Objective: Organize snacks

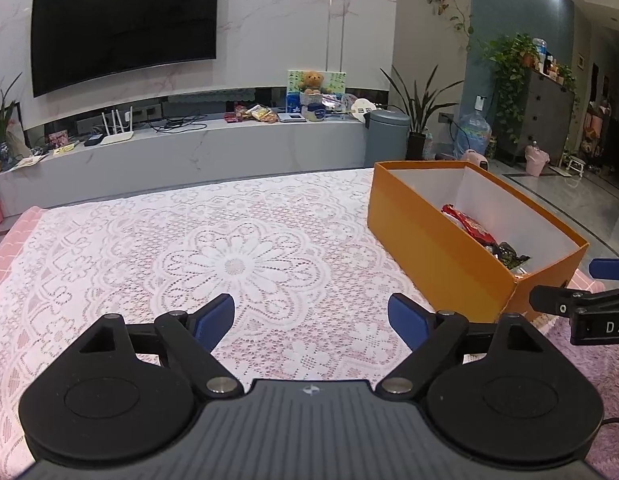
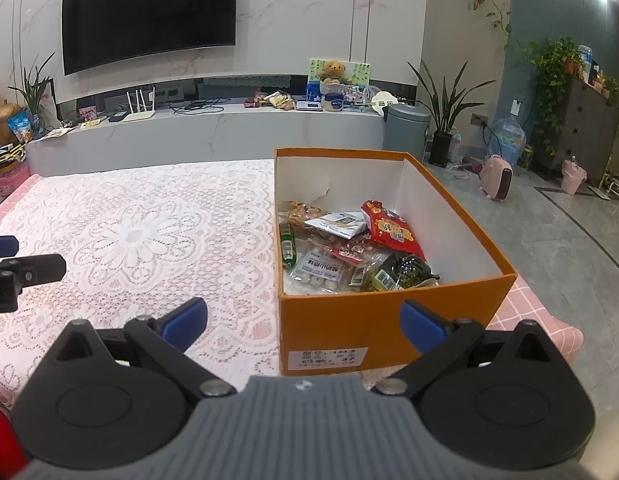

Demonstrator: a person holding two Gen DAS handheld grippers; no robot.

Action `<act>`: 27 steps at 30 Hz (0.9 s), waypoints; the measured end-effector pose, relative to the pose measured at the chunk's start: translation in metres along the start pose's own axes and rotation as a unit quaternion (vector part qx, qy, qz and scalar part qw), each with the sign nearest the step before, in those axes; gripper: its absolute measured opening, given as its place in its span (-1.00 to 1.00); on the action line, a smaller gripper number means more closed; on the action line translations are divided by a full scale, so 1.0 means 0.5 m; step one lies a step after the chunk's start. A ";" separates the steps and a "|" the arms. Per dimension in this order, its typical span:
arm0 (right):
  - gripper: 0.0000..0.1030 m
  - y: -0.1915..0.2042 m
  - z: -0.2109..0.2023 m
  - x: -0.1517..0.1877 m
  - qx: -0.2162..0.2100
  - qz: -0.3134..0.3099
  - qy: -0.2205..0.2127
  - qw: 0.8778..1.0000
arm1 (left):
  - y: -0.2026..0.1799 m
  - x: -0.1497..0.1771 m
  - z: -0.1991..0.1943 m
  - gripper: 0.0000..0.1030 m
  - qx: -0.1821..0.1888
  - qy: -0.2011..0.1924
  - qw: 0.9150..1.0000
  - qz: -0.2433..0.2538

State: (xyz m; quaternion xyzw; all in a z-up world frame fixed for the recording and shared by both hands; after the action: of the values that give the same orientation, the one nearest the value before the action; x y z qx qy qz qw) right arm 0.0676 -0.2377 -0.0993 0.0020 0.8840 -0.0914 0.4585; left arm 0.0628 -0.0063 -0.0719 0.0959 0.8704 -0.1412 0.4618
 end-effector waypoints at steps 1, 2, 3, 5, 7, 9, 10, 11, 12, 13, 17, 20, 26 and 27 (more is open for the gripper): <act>0.94 0.000 -0.001 0.000 0.000 -0.001 0.000 1.000 | 0.001 -0.001 -0.001 0.96 -0.001 -0.003 1.000 -0.002; 0.94 0.000 -0.001 0.001 0.001 -0.001 0.000 1.000 | 0.002 0.000 -0.003 0.96 -0.002 -0.004 1.000 -0.003; 0.94 0.000 -0.001 0.000 0.000 -0.001 0.000 1.000 | 0.002 -0.001 -0.004 0.96 -0.003 -0.004 1.000 -0.002; 0.94 0.000 -0.001 0.001 0.000 0.000 0.001 1.000 | -0.001 -0.001 -0.004 0.97 -0.003 -0.002 1.000 0.003; 0.94 0.001 -0.001 0.001 -0.001 0.000 0.001 1.000 | -0.003 -0.002 -0.005 0.96 -0.006 0.002 1.000 0.010; 0.94 0.001 -0.002 0.001 -0.001 0.000 0.001 1.000 | -0.007 -0.002 -0.006 0.84 -0.007 0.007 1.000 0.016; 0.94 0.001 -0.001 0.001 -0.001 -0.001 0.001 1.000 | -0.007 -0.001 -0.006 0.81 -0.009 0.009 1.000 0.016; 0.94 0.002 -0.001 0.001 -0.002 -0.001 0.001 1.000 | -0.005 -0.001 -0.007 0.81 -0.011 0.011 1.000 0.014; 0.94 0.002 -0.002 0.002 -0.002 -0.001 0.001 1.000 | -0.004 -0.001 -0.008 0.81 -0.014 0.011 1.000 0.013; 0.94 0.002 -0.001 0.003 -0.002 -0.001 0.001 1.000 | -0.004 -0.001 -0.008 0.81 -0.013 0.011 1.000 0.013; 0.94 0.002 -0.004 0.004 -0.002 -0.002 0.000 1.000 | -0.006 -0.004 -0.013 0.81 -0.013 0.008 1.000 0.017; 0.94 0.002 -0.006 0.004 -0.003 -0.002 -0.001 1.000 | -0.007 -0.004 -0.013 0.81 -0.015 0.008 1.000 0.018; 0.94 0.005 -0.009 0.006 -0.004 -0.004 -0.001 1.000 | -0.007 -0.005 -0.019 0.81 -0.018 0.006 1.000 0.022; 0.94 0.006 -0.010 0.006 -0.004 -0.005 -0.001 1.000 | -0.007 -0.005 -0.020 0.81 -0.019 0.006 1.000 0.022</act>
State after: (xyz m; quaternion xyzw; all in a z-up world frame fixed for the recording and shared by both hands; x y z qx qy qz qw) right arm 0.0618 -0.2342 -0.0994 -0.0046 0.8839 -0.0902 0.4589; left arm 0.0554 -0.0060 -0.0637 0.1070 0.8732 -0.1138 0.4617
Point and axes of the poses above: each gripper's, at about its wrist camera, not at the fingertips, and z roughly the way its jaws point, y to its left, x to its underside, the point moved 8 cm from there along z, roughly the way its jaws point, and after that the axes turned 13 degrees about x, right-handed, at the moved point
